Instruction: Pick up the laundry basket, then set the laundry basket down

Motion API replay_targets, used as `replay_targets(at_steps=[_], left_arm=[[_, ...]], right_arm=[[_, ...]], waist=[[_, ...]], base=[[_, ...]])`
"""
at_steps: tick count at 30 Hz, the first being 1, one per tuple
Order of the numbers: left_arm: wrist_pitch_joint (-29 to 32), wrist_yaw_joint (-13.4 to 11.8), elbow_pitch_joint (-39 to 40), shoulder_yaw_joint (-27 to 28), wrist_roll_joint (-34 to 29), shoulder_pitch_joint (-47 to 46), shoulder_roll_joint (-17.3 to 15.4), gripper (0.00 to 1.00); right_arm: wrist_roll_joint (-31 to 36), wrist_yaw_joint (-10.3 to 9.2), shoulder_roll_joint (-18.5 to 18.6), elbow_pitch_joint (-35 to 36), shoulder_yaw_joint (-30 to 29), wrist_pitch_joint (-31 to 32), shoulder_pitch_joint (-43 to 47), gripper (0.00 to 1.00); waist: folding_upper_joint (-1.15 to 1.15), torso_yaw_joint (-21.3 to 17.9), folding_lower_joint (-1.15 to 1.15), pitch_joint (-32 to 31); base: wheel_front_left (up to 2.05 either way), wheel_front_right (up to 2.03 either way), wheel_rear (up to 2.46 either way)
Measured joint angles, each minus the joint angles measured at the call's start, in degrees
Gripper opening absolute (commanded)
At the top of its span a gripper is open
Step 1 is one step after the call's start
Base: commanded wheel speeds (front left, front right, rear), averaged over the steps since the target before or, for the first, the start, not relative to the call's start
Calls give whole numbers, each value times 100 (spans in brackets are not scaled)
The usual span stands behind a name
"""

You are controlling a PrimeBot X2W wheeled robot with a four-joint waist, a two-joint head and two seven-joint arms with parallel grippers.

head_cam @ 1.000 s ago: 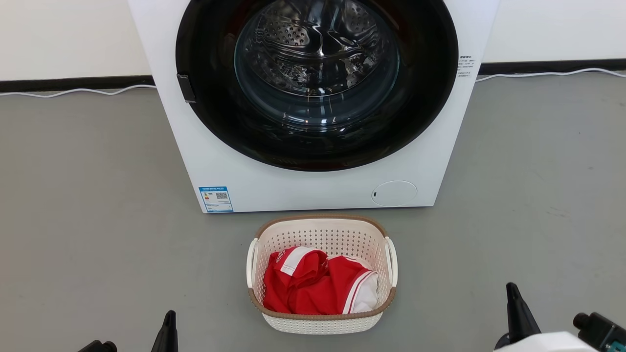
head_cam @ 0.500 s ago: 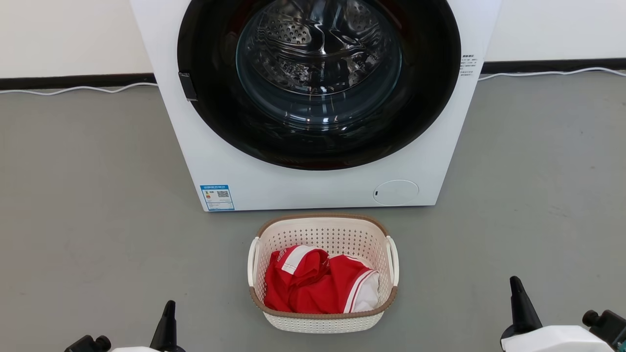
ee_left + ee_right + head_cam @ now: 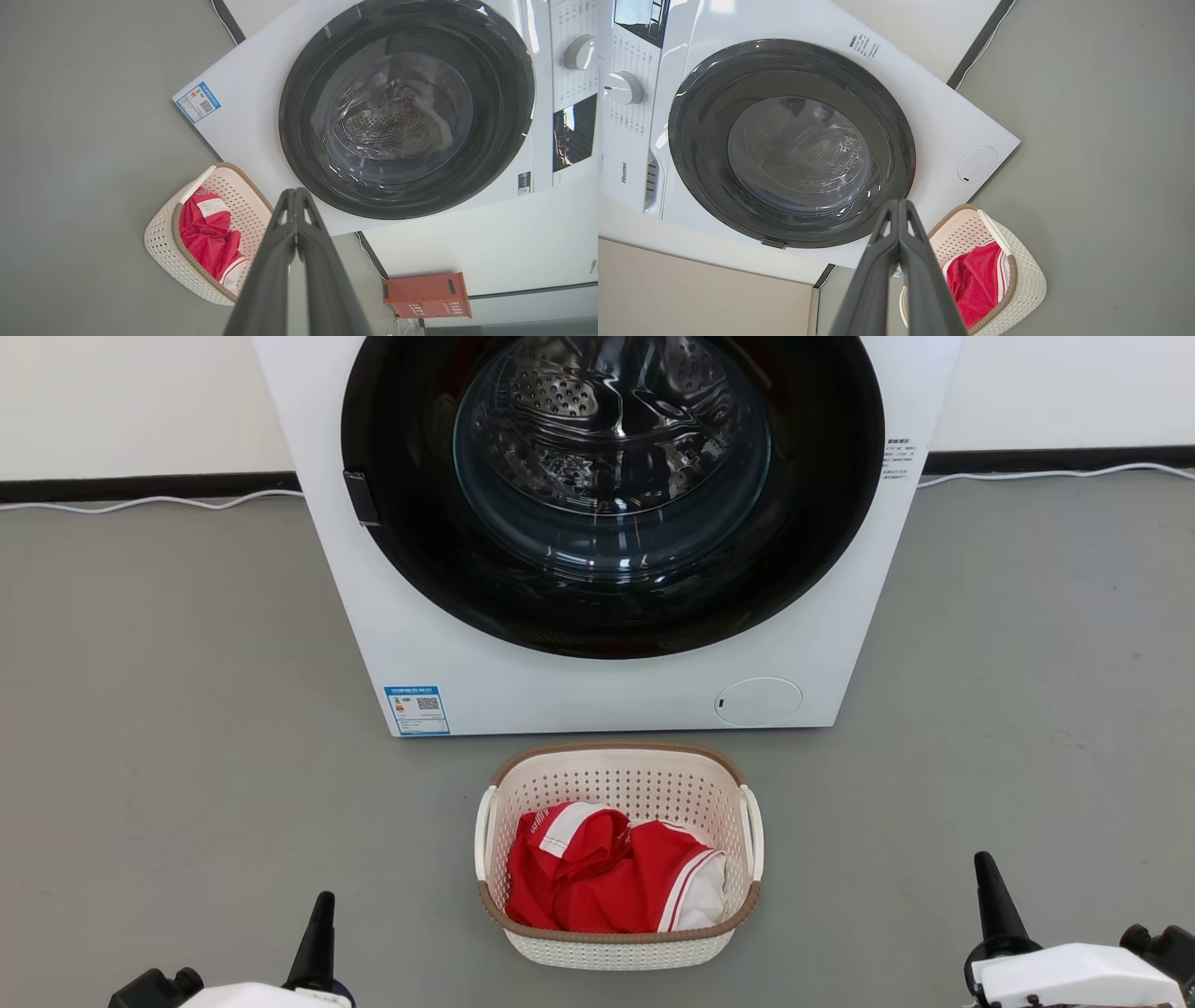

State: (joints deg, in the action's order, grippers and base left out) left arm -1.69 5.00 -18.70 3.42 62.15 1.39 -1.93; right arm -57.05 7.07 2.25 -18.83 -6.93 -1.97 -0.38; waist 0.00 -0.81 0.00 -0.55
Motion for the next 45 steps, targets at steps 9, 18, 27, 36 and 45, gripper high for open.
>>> replay_targets(at_steps=[9, 18, 27, 36, 45], left_arm=[[123, 16, 46, 18, 554, -97, -1, 0], [293, 59, 92, 38, 1084, -153, -10, 0], [422, 108, 167, 60, 1627, -231, -10, 0], [577, 160, 214, 92, 2162, -344, -12, 0], [716, 164, 249, 116, 2647, -368, -18, 0]], right_arm=[[-642, 0, 0, 71, -14, 151, -7, 0], [-1274, 0, 1, 141, -29, 257, -115, 0], [-1893, 0, 2, 163, -35, 435, -119, 0], [-2526, 0, 4, 200, -47, 601, -237, 0], [-3114, 0, 5, 274, -53, 709, -240, 0]], waist=[[0, 15, 0, 14], [0, 30, 0, 27], [0, 45, 0, 41], [0, 60, 0, 54], [0, 73, 0, 66]], base=[[0, 0, 0], [0, 0, 0], [0, 0, 0], [0, 0, 0], [0, 0, 0]])
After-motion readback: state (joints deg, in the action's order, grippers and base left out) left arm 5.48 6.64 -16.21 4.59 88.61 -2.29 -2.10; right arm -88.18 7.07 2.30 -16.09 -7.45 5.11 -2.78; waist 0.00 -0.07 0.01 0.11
